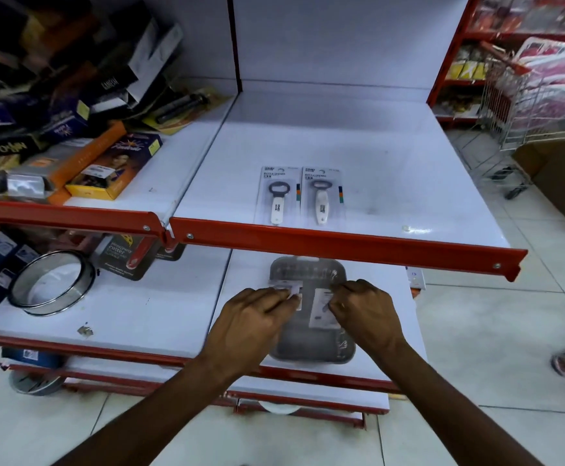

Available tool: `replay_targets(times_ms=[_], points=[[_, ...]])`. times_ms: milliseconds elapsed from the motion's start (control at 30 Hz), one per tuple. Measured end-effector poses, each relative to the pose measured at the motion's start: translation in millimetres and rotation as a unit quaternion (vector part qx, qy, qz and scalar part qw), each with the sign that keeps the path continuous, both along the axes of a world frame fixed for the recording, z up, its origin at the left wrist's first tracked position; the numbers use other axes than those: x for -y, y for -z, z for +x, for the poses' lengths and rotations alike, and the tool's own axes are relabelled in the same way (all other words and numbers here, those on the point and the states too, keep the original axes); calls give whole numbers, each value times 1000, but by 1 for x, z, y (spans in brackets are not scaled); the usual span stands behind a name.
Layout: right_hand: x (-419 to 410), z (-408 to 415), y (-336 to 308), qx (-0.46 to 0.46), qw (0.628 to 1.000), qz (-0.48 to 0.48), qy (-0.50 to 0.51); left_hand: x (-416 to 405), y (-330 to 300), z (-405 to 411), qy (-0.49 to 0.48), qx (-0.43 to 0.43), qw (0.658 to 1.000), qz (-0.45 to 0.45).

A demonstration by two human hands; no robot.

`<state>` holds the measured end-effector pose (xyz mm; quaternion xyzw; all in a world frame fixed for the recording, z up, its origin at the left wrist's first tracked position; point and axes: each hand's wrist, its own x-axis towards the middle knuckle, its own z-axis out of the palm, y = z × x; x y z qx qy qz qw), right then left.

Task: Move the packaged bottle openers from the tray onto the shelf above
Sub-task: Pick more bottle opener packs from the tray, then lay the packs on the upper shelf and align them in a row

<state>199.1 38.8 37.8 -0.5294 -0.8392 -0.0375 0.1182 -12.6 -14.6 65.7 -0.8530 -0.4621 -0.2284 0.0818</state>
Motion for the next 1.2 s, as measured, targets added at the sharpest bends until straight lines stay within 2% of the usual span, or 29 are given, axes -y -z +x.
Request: replay_targets(times_ms=[100,267,500,700,867,1000,1133,1200], points=[[22,2,-41,-44,997,65,-10,11,-43,3,4,24,999,26],[46,10,-120,-102,979,177,-19,23,-117,6,-47,72,996,4],[66,29,-232,-213,951,225,15,22,-228,15,-76,116,990,-33],[51,55,-297,-228,925,303,36,-8,-274,43,-39,107,992,44],[-10,66,-260,-143,929,340,29,-76,-233,77,-37,91,995,29],[-46,85,-194,-10,943,331,-23,-115,-182,96,-38,35,999,-7],[-49,97,-166,49,971,225,-64,-125,-152,105,-30,-8,996,-79],[-51,105,-164,13,989,140,-49,-126,-147,105,-27,-14,995,-99]])
